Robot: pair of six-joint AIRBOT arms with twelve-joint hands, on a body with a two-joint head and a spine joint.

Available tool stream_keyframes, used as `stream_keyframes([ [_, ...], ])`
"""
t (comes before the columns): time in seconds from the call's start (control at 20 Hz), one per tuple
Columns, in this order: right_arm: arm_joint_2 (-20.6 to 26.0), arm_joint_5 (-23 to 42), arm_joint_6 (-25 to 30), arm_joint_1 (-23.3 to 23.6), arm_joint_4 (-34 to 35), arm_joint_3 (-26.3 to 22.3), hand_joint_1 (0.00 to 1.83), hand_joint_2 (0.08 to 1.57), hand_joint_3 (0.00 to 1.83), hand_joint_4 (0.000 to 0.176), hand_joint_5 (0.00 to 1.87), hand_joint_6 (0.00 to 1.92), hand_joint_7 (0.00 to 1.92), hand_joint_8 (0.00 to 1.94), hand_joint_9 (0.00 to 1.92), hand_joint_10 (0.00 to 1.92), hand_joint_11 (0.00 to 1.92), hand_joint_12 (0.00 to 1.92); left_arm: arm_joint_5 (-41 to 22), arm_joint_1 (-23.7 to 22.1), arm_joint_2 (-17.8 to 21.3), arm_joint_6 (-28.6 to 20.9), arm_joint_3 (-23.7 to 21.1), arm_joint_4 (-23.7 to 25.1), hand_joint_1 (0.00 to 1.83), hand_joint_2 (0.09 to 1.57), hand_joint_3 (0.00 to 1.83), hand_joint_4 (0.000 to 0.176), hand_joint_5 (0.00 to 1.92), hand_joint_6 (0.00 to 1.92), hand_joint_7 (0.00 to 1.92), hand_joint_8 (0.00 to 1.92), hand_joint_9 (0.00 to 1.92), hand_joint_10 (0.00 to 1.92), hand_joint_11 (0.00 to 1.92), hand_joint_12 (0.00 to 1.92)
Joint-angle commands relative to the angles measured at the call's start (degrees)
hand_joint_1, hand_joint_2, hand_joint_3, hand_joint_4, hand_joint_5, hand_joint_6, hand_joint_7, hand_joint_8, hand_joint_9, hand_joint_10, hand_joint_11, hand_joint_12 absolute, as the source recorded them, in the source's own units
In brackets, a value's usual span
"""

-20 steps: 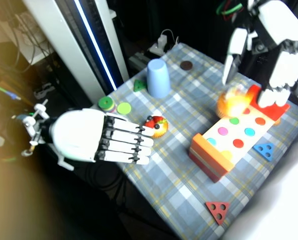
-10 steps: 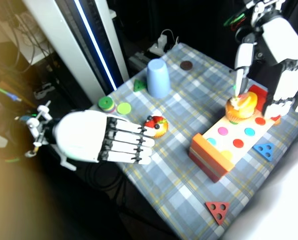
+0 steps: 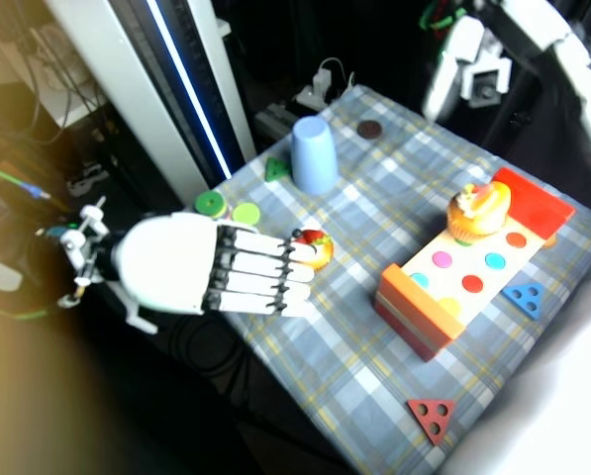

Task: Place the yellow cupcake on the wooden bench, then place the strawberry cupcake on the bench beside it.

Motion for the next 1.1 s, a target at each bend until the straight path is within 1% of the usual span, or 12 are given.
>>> stream_keyframes([
  [0.0,-0.7,4.2,0.5,1.3,0.1,0.3,0.66,1.07,0.00,0.053,0.40,0.00,0.47,0.00,0.45,0.00,0.06,0.85,-12.5,1.2,1.2,-2.5,-1.1,1.4,0.78,0.85,0.00,0.176,0.00,0.00,0.00,0.00,0.01,0.00,0.00,0.30],
  [0.1,-2.2,1.2,1.8,3.4,-2.9,1.4,0.71,1.02,0.00,0.057,0.43,0.00,0.53,0.00,0.54,0.01,0.10,1.11,-20.4,8.2,4.5,-9.3,-5.3,2.2,1.00,0.79,0.00,0.176,0.00,0.00,0.00,0.00,0.00,0.00,0.00,0.24],
  [0.2,-3.2,-0.6,3.7,4.5,-4.9,2.4,0.77,0.98,0.00,0.023,0.45,0.00,0.54,0.00,0.56,0.00,0.14,1.01,-26.6,13.4,6.1,-13.1,-7.3,1.3,0.98,0.80,0.00,0.176,0.05,0.01,0.00,0.00,0.00,0.00,0.00,0.00],
  [0.3,-3.9,-2.7,4.1,5.0,-6.0,3.1,0.85,0.97,0.00,0.057,0.47,0.00,0.62,0.00,0.65,0.02,0.17,1.10,-29.3,16.5,6.8,-15.7,-8.2,1.0,0.85,0.81,0.01,0.157,0.07,0.01,0.00,0.00,0.00,0.00,0.02,0.01],
  [0.45,-4.6,-3.8,4.1,5.1,-6.2,3.7,0.85,0.97,0.00,0.060,0.48,0.00,0.71,0.03,0.78,0.09,0.24,1.34,-30.4,17.6,7.3,-16.2,-8.5,-0.2,0.79,0.80,0.00,0.168,0.07,0.01,0.00,0.00,0.00,0.00,0.03,0.02],
  [0.6,-5.6,-5.3,4.2,5.2,-6.3,4.4,0.93,0.94,0.00,0.074,0.49,0.00,0.80,0.02,0.68,0.52,0.29,1.46,-31.3,18.9,7.8,-17.4,-8.5,-1.3,0.86,0.81,0.00,0.154,0.06,0.00,0.00,0.00,0.00,0.00,0.00,0.00],
  [0.8,-7.2,-6.7,4.3,5.6,-6.5,5.4,0.95,0.93,0.00,0.049,0.51,0.00,0.66,0.01,0.64,0.13,0.15,1.25,-32.0,19.9,7.9,-18.2,-8.5,-2.0,0.83,0.81,0.00,0.147,0.06,0.00,0.03,0.01,0.01,0.00,0.00,0.00],
  [0.85,-7.4,-6.9,4.3,5.7,-6.6,5.5,0.99,0.92,0.00,0.032,0.53,0.00,0.77,0.02,0.63,0.44,0.18,1.42,-32.0,19.9,7.9,-18.2,-8.5,-2.2,0.83,0.82,0.00,0.143,0.06,0.00,0.04,0.01,0.02,0.01,0.00,0.00],
  [0.9,-7.8,-7.3,4.3,5.9,-6.7,5.7,1.03,0.91,0.00,0.005,0.56,0.01,0.66,0.76,0.50,1.33,0.27,1.82,-32.1,19.9,7.9,-18.2,-8.5,-2.3,0.84,0.82,0.01,0.131,0.05,0.00,0.04,0.01,0.01,0.00,0.00,0.00],
  [0.95,-8.0,-7.5,4.3,6.1,-6.8,5.8,1.03,0.91,0.00,0.005,0.56,0.01,0.66,0.76,0.50,1.33,0.27,1.82,-32.1,19.9,7.9,-18.2,-8.4,-2.3,0.84,0.82,0.01,0.131,0.05,0.00,0.04,0.01,0.01,0.00,0.00,0.00],
  [1.0,-8.4,-7.9,4.3,6.5,-7.1,6.0,1.05,0.91,0.00,0.000,0.59,0.00,0.56,1.21,0.43,1.71,0.31,1.92,-32.1,19.9,7.9,-18.2,-8.4,-2.4,0.84,0.82,0.00,0.130,0.07,0.00,0.05,0.01,0.01,0.00,0.00,0.00],
  [1.05,-8.9,-8.2,4.4,6.8,-7.4,6.3,1.07,0.91,0.00,0.000,0.62,0.00,0.56,1.08,0.41,1.60,0.27,1.89,-32.1,20.0,7.9,-18.2,-8.4,-2.7,0.83,0.81,0.00,0.132,0.07,0.00,0.06,0.01,0.04,0.01,0.04,0.02],
])
